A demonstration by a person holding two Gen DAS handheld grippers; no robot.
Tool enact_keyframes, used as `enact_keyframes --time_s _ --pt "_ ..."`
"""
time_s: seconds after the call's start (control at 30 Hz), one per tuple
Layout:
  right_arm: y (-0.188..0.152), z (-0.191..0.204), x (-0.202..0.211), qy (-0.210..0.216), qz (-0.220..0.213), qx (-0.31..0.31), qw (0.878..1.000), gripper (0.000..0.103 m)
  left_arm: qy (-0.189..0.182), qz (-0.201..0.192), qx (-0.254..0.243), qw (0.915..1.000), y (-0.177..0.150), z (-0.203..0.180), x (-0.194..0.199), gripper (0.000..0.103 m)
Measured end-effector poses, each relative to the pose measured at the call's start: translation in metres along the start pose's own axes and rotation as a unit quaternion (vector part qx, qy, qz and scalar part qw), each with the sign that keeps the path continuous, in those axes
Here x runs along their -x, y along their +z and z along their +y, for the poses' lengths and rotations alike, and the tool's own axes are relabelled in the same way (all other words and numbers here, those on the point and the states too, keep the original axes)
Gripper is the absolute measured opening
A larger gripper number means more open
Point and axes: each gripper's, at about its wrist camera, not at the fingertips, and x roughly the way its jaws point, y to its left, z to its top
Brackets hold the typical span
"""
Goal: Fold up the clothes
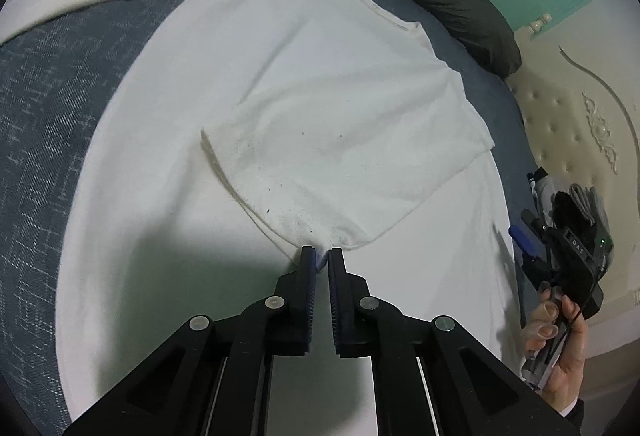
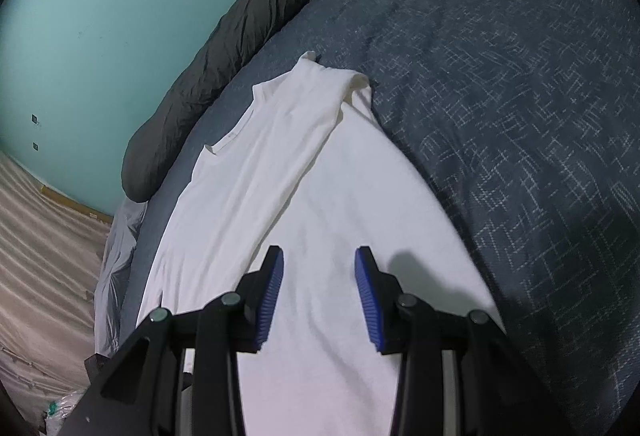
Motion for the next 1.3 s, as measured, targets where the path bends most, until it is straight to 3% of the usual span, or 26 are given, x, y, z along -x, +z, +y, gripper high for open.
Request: enact_keyframes --time_s 0.47,0.67,0.87,0.93,0.97,1.0,1.13,1.3 --pt "-0.002 -0.001 -0.002 0.001 0.001 -0.007 1.0 0.037 -0.008 -0.016 -0.014 0.9997 0.0 0.0 0.03 0.003" --pt "0.003 -0.001 -0.002 -0.003 -0.001 0.002 1.0 0.038 -0.013 -0.017 -0.011 0.9997 -0.001 0.007 0.024 0.003" --pt "0.026 -0.003 0.006 -0.04 -0.019 0.027 0.999 0.038 -0.025 -0.013 -0.005 0.9996 0.0 0.015 0.016 0.003" --pt "0.035 -0.005 0.009 -0.056 -0.024 0.032 0.998 0.048 -0.026 -0.013 -0.009 0.9995 0.002 0.015 0.015 0.003" --pt "0.04 -0.006 0.008 -0.068 -0.022 0.036 0.997 0.059 -0.027 -0.013 -0.011 0.9995 0.003 0.015 0.014 0.003" --pt "0.047 -0.008 0.007 -0.081 -0.02 0.04 0.996 0.06 -0.029 -0.013 -0.012 0.9994 0.004 0.015 0.014 0.003" --pt "0.076 -0.007 -0.007 -0.123 -0.003 0.086 0.989 0.06 -0.032 -0.013 -0.014 0.9993 0.006 0.015 0.013 0.003" --pt "0.112 -0.017 -0.043 -0.126 0.032 0.086 0.988 0.058 -0.038 -0.01 -0.014 0.9991 0.006 0.015 0.013 0.003"
